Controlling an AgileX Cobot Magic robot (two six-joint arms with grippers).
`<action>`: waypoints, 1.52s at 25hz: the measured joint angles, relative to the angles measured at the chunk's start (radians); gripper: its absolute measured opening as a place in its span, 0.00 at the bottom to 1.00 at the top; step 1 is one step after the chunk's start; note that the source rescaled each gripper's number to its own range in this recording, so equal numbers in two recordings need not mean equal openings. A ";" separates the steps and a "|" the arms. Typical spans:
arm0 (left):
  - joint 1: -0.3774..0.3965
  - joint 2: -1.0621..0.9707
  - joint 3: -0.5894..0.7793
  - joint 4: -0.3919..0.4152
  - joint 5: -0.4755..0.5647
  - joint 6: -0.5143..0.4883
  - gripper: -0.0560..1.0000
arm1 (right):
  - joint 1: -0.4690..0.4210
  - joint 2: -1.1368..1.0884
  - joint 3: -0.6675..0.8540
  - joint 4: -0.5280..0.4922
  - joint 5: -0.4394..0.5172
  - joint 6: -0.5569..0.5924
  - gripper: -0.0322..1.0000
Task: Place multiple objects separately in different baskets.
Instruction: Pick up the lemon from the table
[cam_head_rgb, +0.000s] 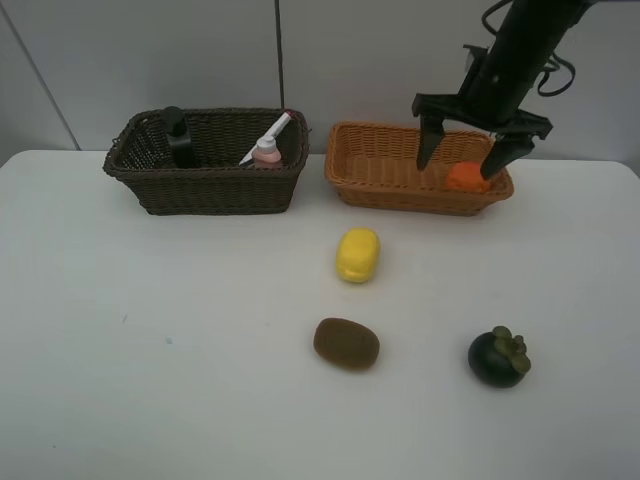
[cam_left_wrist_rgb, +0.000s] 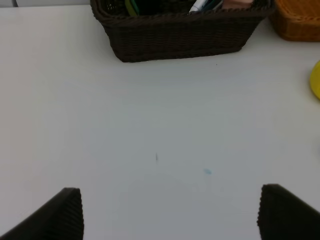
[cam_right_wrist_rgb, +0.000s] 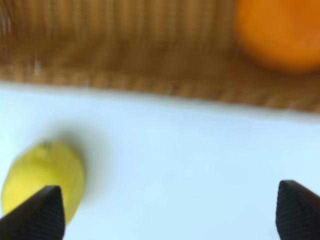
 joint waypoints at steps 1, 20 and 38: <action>0.000 0.000 0.000 0.000 0.000 0.000 0.91 | 0.027 -0.012 0.045 0.001 0.000 0.029 1.00; 0.000 0.000 0.000 -0.001 0.000 0.000 0.91 | 0.339 0.041 0.182 0.108 -0.156 0.222 1.00; 0.000 0.000 0.000 -0.001 0.000 0.000 0.91 | 0.339 0.143 0.182 0.017 -0.199 0.307 1.00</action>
